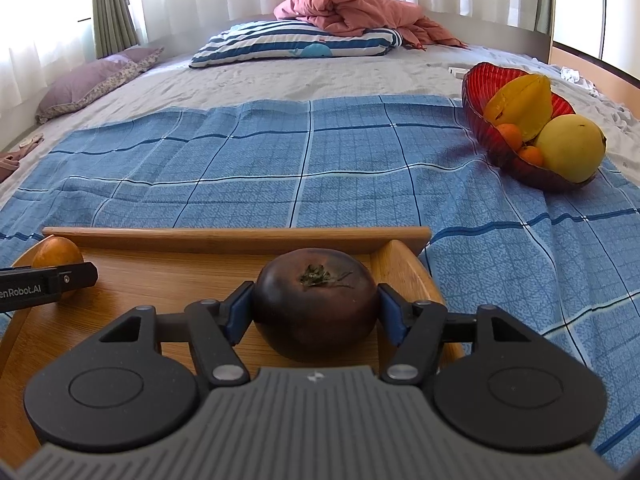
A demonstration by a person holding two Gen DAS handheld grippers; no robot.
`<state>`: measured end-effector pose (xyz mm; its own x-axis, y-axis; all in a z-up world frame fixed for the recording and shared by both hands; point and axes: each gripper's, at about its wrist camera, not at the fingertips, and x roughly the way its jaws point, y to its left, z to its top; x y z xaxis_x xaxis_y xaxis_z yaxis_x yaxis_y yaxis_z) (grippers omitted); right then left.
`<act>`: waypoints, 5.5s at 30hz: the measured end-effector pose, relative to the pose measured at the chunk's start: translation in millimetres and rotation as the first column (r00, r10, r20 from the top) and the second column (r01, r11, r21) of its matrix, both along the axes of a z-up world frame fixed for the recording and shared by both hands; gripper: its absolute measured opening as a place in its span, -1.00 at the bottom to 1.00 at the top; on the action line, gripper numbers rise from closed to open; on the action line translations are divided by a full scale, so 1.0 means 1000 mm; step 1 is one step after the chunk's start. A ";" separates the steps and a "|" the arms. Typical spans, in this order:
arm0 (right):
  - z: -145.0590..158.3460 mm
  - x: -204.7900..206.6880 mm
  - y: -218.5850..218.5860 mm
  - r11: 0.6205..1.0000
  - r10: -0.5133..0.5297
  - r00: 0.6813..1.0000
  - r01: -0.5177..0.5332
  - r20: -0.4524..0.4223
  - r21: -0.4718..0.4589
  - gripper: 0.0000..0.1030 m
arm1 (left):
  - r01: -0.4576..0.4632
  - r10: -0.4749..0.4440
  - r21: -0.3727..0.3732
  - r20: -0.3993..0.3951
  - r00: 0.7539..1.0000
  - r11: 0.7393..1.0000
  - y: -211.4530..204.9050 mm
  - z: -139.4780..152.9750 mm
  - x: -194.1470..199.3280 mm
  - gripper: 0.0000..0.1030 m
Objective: Organize fruits
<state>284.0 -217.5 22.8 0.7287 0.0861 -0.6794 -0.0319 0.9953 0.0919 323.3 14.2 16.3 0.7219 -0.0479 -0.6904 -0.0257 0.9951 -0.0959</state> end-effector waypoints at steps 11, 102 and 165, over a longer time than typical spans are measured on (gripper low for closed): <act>0.008 -0.006 -0.001 1.000 0.011 1.000 -0.011 0.023 -0.002 0.71 | -0.001 0.001 0.004 0.014 1.000 1.000 0.001 0.006 -0.005 0.65; -0.008 -0.312 0.068 0.967 0.171 0.905 -0.079 0.389 -0.243 0.85 | 0.145 -0.150 0.040 0.207 0.967 0.989 -0.003 0.009 -0.322 0.85; 0.029 -0.252 0.021 0.999 0.031 0.916 -0.023 0.401 -0.026 0.16 | 0.041 -0.047 0.028 0.265 0.963 0.999 0.011 0.054 -0.256 0.15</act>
<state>31.9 -196.2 51.4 0.9379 0.0986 -0.3325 -0.0886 0.9950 0.0452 67.3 25.6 70.8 0.8768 -0.0706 -0.4756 0.0415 0.9966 -0.0716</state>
